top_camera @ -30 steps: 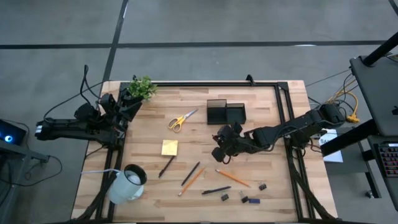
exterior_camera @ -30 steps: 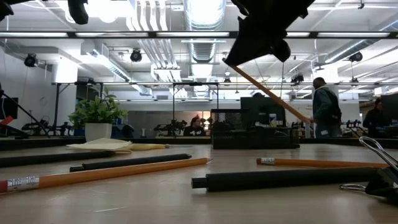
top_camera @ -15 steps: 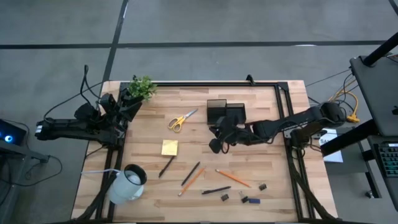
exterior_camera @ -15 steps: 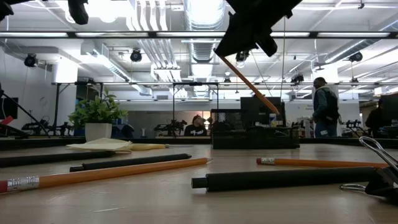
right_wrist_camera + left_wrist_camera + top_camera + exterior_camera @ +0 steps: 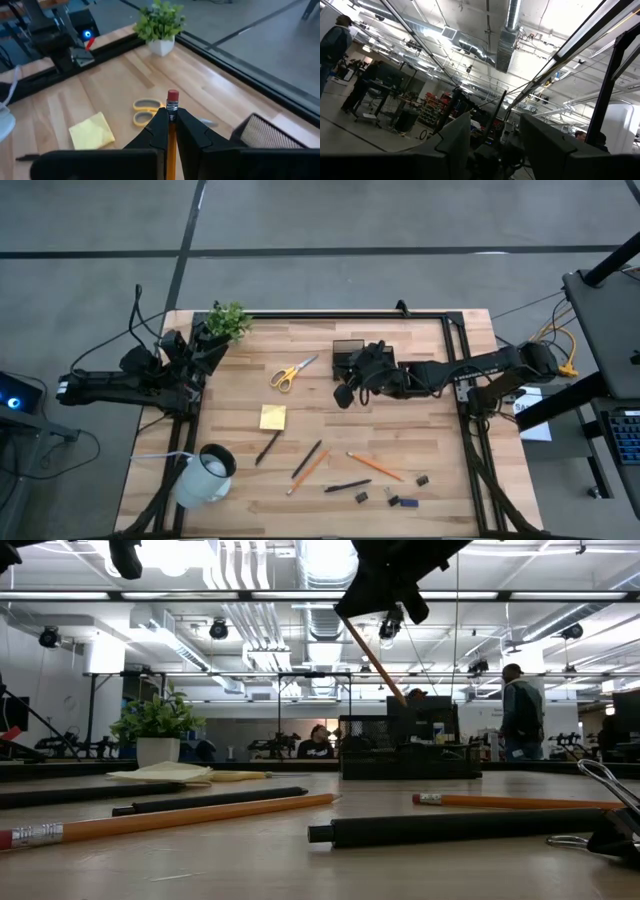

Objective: Pick and place office supplies into organizer
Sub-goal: Put the right pencil into the desk organizer

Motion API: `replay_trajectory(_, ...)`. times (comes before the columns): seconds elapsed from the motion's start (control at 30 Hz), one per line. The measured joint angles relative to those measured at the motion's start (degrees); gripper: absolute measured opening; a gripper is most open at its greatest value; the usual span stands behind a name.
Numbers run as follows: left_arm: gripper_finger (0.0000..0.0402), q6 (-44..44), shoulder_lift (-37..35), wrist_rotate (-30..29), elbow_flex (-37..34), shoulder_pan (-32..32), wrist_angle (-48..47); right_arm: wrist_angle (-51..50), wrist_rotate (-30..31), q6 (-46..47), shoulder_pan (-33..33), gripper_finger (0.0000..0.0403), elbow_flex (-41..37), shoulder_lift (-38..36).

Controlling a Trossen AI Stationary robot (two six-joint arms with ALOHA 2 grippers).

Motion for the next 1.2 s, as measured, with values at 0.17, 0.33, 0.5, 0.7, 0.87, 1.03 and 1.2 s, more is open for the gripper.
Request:
replay_trajectory(0.17, 0.0157, -0.02, -0.02, -0.02, 0.00, 0.00, 0.00, 1.27, -1.26, -1.82, -1.87, 0.0012, 0.00, 0.00)
replay_trajectory(0.33, 0.0157, -0.04, 0.02, 0.00, 0.00, 0.02, -0.03, 4.21, -4.17, -2.97, -3.93, 0.0012, 0.00, 0.00)
replay_trajectory(0.5, 0.0157, -0.03, 0.00, 0.00, 0.00, 0.01, 0.00, 7.11, -5.43, -3.77, -5.76, 0.0012, 0.00, 0.00)
replay_trajectory(0.7, 0.0157, 0.00, 0.03, 0.00, 0.00, 0.00, -0.01, 9.77, -7.03, -4.79, -7.86, 0.0012, 0.00, -0.09)
replay_trajectory(0.87, 0.0157, -0.02, -0.19, -0.01, 0.00, 0.01, -0.07, 11.51, -7.90, -5.50, -9.40, 0.0012, 0.00, -0.17)
replay_trajectory(1.03, 0.0157, 0.02, -0.30, 0.00, 0.00, 0.00, -0.05, 12.99, -8.11, -6.27, -10.95, 0.0012, 0.00, -0.31)
replay_trajectory(1.2, 0.0157, 0.01, -0.37, -0.01, 0.00, 0.00, -0.01, 13.63, -10.89, -6.39, -13.24, 0.0012, 0.00, -0.42)
